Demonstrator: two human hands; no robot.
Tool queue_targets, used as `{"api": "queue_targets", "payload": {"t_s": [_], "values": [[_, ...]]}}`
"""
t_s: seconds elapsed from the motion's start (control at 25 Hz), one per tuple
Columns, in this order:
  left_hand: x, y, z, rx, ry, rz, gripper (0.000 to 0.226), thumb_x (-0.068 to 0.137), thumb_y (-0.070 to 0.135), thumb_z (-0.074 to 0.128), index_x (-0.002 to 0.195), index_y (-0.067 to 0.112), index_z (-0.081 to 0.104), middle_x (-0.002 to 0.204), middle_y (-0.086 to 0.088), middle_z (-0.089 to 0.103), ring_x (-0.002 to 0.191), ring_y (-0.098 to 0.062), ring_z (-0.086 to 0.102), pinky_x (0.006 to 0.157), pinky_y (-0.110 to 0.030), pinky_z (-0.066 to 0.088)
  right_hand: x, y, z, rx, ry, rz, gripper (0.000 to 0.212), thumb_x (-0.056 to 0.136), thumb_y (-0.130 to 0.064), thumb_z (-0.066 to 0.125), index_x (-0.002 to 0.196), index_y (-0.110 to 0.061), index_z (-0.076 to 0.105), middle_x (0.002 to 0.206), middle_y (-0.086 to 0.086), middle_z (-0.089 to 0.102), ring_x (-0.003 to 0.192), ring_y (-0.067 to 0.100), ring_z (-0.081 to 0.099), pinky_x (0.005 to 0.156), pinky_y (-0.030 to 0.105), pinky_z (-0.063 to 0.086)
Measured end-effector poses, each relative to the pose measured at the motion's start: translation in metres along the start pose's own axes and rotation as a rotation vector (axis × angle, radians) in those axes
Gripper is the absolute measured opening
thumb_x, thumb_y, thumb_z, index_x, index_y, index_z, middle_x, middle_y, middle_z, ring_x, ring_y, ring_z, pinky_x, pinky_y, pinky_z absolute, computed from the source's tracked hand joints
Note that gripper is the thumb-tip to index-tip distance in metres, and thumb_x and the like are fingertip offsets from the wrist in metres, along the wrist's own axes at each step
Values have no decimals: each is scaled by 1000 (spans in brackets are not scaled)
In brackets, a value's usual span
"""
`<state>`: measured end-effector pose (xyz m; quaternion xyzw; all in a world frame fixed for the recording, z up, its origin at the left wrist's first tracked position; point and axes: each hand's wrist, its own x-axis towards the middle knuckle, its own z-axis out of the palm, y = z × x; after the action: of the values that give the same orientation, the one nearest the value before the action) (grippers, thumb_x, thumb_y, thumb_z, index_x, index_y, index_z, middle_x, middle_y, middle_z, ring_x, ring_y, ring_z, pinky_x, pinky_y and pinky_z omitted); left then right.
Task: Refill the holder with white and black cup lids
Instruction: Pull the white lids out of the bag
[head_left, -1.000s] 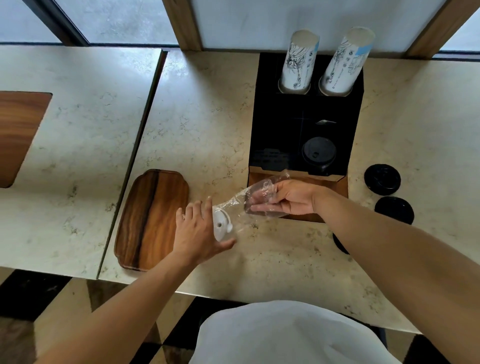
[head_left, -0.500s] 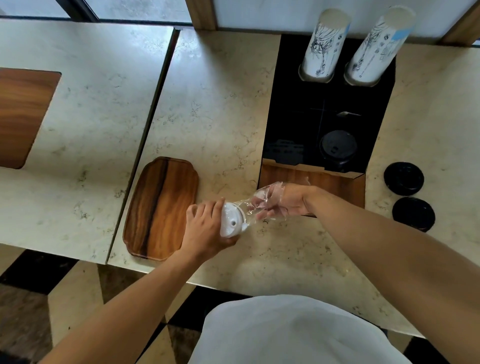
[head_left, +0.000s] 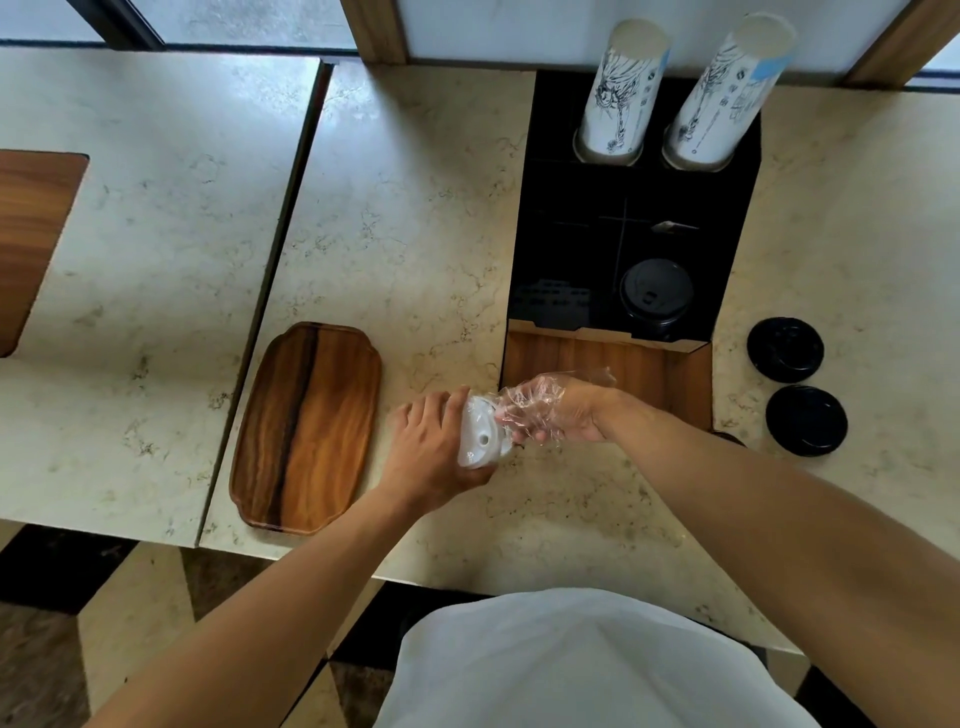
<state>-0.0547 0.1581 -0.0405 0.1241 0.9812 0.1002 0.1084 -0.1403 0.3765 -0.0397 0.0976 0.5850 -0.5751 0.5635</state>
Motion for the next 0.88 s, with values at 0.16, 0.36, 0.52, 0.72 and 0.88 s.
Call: {"api": "queue_targets", "payload": {"t_s": [0.16, 0.36, 0.52, 0.72, 0.88], "values": [[1, 4, 3, -50, -25, 15, 110, 70, 73, 69, 150, 7, 31, 133, -16, 50, 116, -31, 49, 99, -45, 44, -1, 0, 9, -112, 63, -32, 51, 77, -29, 86, 113, 5, 71, 74, 8, 66, 63, 14, 57, 52, 24, 41], [-2, 9, 9, -63, -2, 4, 110, 70, 69, 70, 149, 3, 31, 130, -19, 52, 113, -33, 50, 95, -46, 48, 4, -10, 22, -374, 113, -24, 50, 92, -35, 74, 101, 14, 69, 75, 18, 57, 62, 26, 50, 60, 35, 41], [-9, 5, 11, -81, 18, -30, 109, 71, 67, 71, 146, -2, 35, 127, -19, 54, 110, -32, 52, 94, -44, 49, 1, -15, 20, -473, 105, -46, 67, 85, -51, 78, 102, 13, 71, 77, 17, 61, 65, 24, 50, 56, 28, 41], [-16, 3, 15, -85, -4, -47, 94, 76, 65, 68, 138, -2, 44, 117, -17, 56, 99, -30, 55, 83, -40, 52, -7, -7, -2, -319, 133, -15, 47, 82, -37, 84, 105, 4, 76, 85, 16, 70, 74, 25, 58, 66, 34, 48], [-20, -7, 17, 8, -46, -12, 84, 83, 62, 61, 137, 0, 48, 114, -18, 58, 99, -32, 57, 85, -42, 51, -25, -8, -24, -140, 59, -4, 25, 72, -13, 86, 97, -12, 83, 92, 7, 81, 71, 16, 74, 62, 28, 62]]}}
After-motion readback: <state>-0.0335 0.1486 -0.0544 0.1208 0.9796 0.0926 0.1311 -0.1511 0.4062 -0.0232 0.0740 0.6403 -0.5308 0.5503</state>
